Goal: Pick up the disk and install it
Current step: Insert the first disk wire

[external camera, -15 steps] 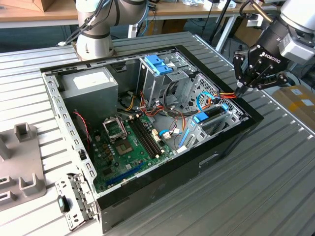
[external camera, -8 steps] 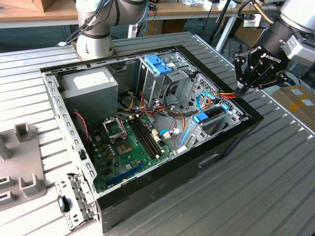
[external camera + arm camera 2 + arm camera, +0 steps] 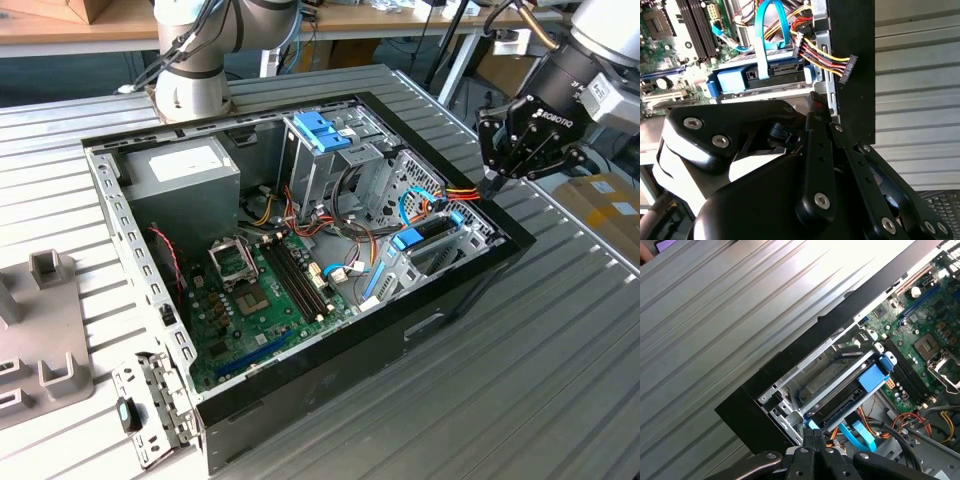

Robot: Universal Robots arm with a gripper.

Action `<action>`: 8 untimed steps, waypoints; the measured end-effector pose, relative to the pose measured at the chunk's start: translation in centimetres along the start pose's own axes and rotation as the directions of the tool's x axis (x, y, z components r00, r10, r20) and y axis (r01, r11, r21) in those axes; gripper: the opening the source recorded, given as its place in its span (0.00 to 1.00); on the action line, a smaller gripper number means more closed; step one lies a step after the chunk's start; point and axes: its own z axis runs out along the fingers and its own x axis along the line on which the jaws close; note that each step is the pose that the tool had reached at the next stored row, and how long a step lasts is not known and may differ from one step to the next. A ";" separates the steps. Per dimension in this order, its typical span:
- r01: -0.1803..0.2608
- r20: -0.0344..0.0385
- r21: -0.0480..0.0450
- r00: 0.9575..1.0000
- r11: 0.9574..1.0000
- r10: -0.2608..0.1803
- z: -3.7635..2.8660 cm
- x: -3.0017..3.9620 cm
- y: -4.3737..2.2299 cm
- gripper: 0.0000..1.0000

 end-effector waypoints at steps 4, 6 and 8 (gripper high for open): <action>0.022 0.000 -0.002 1.000 1.000 -0.022 -0.02 0.58 -0.65 0.10; 0.030 0.000 -0.002 1.000 1.000 -0.030 0.00 0.87 -1.05 0.10; 0.036 0.000 -0.003 0.999 0.999 -0.036 0.04 0.99 -1.46 0.10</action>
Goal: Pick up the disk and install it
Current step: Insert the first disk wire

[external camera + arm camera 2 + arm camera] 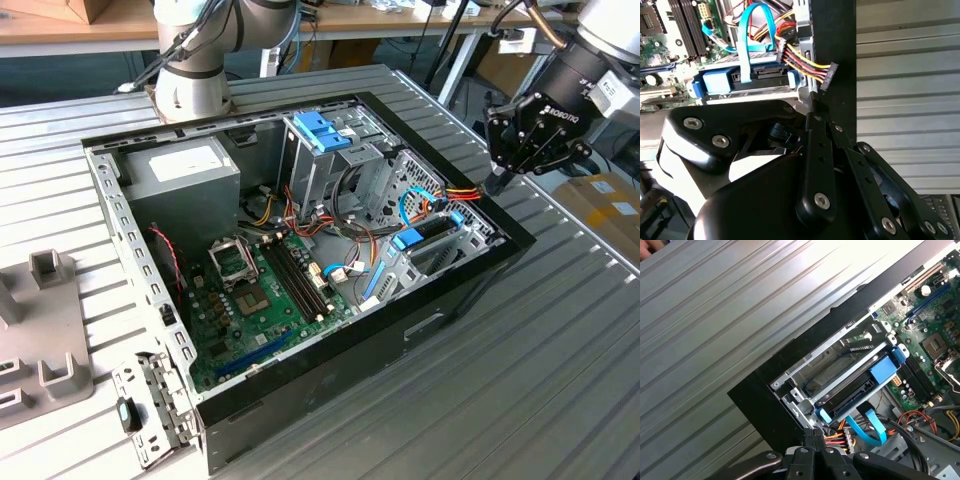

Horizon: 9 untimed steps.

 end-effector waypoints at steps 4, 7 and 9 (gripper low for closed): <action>0.026 0.000 -0.002 1.000 1.000 -0.026 0.09 -0.08 -0.48 0.10; 0.040 0.000 -0.003 0.999 0.999 -0.040 0.13 -0.02 -1.01 0.10; 0.045 0.000 -0.003 0.999 0.999 -0.045 0.16 0.16 -1.55 0.10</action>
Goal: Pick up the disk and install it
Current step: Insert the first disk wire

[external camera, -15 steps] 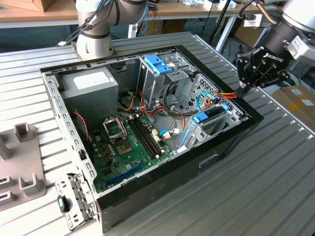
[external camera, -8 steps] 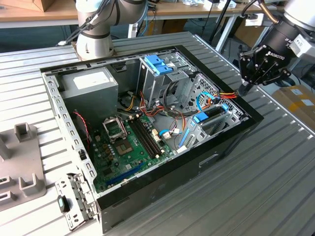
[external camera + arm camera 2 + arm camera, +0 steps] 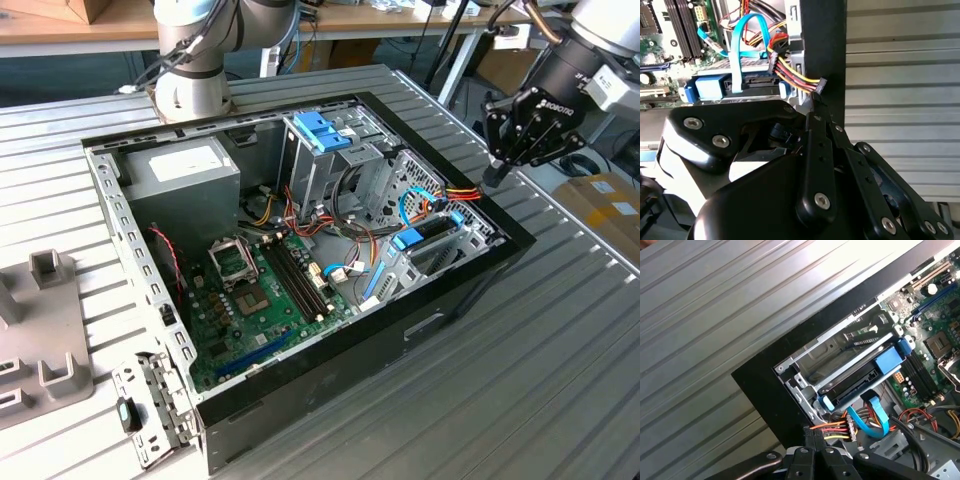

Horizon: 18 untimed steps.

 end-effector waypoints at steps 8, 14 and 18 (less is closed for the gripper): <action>0.009 0.000 -0.001 1.000 1.000 -0.009 0.40 -0.08 -0.56 0.10; 0.013 0.000 -0.001 1.000 1.000 -0.013 0.93 0.00 -0.59 0.10; 0.014 0.000 -0.001 1.000 1.000 -0.014 1.02 0.01 -0.59 0.10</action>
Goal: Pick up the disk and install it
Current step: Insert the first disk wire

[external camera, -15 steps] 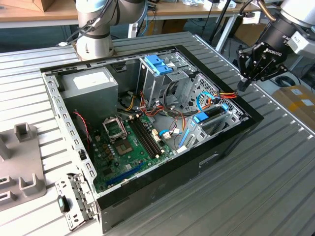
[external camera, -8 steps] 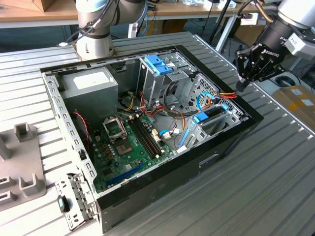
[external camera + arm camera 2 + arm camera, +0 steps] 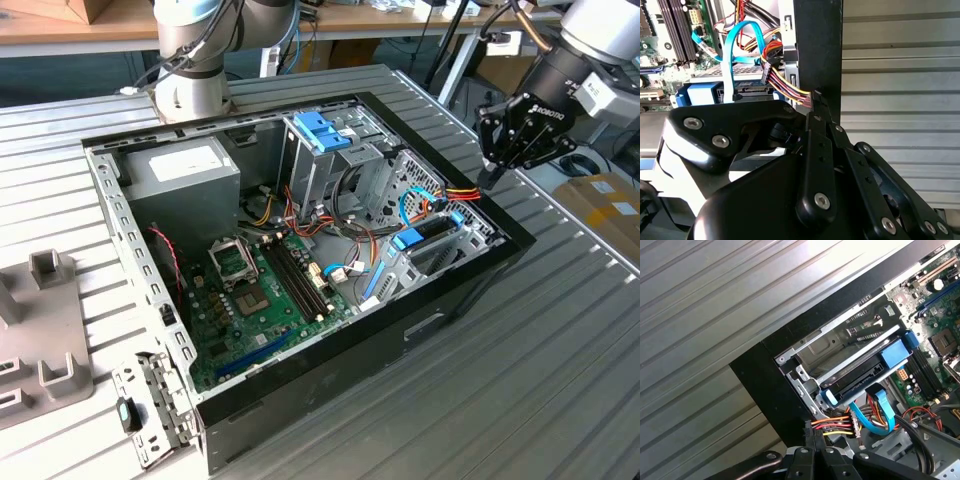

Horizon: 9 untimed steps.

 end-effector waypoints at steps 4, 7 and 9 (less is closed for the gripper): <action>0.000 0.000 0.000 1.000 1.000 0.000 0.01 0.00 0.00 0.17; 0.000 0.000 0.000 1.000 1.000 0.000 0.02 0.00 0.00 0.30; 0.000 0.000 0.000 1.000 1.000 0.000 0.03 0.00 0.00 0.30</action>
